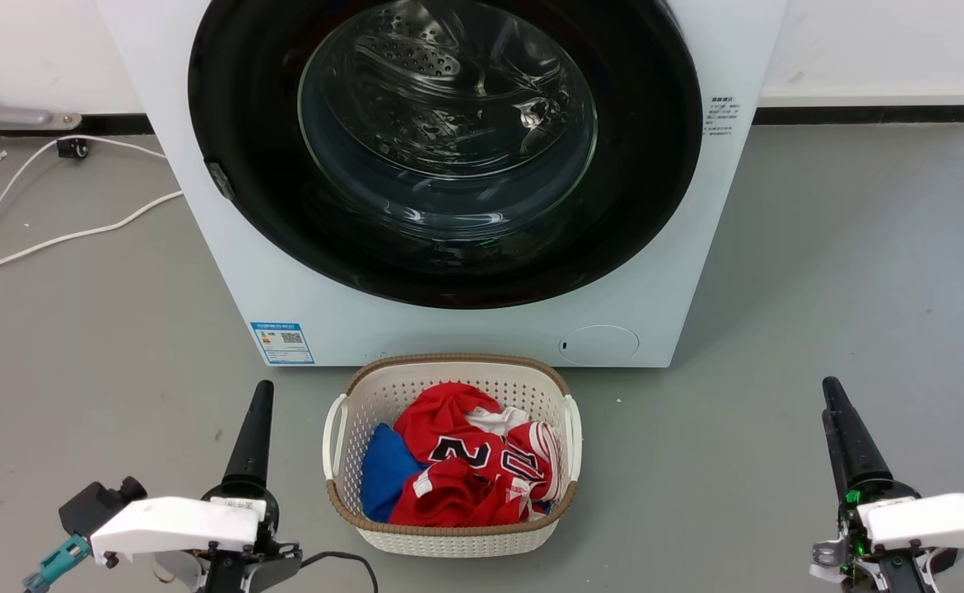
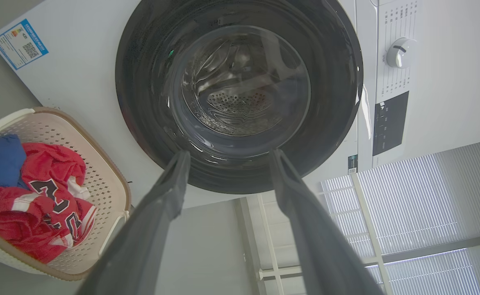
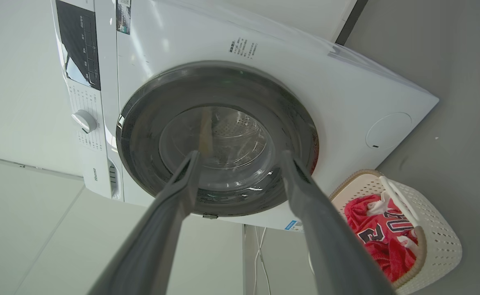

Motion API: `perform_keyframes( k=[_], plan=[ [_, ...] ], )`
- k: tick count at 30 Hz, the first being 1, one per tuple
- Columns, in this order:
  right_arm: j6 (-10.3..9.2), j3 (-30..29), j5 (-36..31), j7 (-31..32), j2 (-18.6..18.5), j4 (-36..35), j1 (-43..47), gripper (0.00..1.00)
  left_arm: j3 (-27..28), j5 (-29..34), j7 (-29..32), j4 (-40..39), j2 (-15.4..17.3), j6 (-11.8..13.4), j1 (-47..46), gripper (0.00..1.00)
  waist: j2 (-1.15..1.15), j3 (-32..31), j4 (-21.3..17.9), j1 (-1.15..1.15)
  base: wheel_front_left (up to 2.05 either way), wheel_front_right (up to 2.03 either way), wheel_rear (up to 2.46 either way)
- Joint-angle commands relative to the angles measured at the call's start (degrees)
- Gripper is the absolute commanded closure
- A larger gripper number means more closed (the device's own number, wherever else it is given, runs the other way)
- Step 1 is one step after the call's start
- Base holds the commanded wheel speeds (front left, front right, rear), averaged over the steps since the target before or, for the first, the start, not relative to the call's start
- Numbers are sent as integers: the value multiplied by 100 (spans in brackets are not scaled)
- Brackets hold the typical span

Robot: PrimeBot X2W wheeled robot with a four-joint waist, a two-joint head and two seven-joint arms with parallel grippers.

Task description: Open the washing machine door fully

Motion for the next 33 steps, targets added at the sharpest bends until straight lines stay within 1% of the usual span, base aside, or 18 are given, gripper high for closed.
perform_keyframes(
  k=[1,7,14,17,24,28,33],
  plan=[
    [3,50,-308,-60,-86,-153,-51,0,-35,334,-64,-145,61,-9,-114,0,0,0,-4,0,0,0,0],
    [4,143,-1409,-195,-209,-240,-21,0,-53,1345,-200,-341,73,-10,-115,0,0,-5,-10,0,0,0,0],
    [5,181,-2468,-294,-224,-335,-1,0,-178,2473,-347,-463,160,39,-98,0,0,-4,-10,0,0,0,0],
    [6,232,-2746,-295,-239,-366,6,0,-278,2874,-407,-471,216,85,-97,0,0,-3,-10,0,0,0,0],
    [7,267,-3229,-302,-247,-411,18,0,-516,3592,-544,-466,363,151,-143,0,0,-4,-15,0,0,0,0],
    [7,259,-3615,-334,-291,-435,-1,0,-648,3921,-612,-450,447,183,-175,0,0,-2,-18,0,0,0,0],
    [8,246,-4138,-363,-277,-472,-22,0,-778,4314,-701,-381,535,285,-193,0,0,-3,-25,0,0,0,0]
  ],
)
